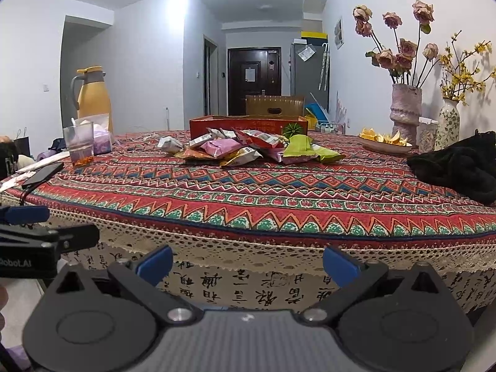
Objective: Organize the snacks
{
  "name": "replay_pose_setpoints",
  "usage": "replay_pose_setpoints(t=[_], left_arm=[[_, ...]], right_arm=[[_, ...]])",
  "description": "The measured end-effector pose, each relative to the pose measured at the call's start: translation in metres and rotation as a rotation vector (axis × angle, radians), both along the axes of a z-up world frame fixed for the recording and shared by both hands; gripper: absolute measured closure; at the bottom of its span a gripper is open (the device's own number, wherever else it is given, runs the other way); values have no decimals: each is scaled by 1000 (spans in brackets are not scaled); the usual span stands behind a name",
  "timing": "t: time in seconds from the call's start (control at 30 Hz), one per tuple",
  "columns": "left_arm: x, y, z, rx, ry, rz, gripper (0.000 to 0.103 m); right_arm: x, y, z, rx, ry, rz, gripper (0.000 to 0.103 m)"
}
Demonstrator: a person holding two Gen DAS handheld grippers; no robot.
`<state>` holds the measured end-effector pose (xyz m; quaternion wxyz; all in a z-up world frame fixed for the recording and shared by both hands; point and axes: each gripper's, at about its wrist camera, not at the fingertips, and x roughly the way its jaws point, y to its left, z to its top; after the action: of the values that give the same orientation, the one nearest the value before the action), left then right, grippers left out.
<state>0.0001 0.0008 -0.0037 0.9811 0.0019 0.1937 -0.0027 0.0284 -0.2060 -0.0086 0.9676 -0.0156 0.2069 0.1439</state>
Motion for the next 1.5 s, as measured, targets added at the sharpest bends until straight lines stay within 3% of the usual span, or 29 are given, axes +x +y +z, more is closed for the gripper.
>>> replay_pose_setpoints(t=[1.5], left_arm=[[0, -1, -1, 3, 1, 9, 0]], right_arm=[[1, 0, 0, -4, 0, 5, 0]])
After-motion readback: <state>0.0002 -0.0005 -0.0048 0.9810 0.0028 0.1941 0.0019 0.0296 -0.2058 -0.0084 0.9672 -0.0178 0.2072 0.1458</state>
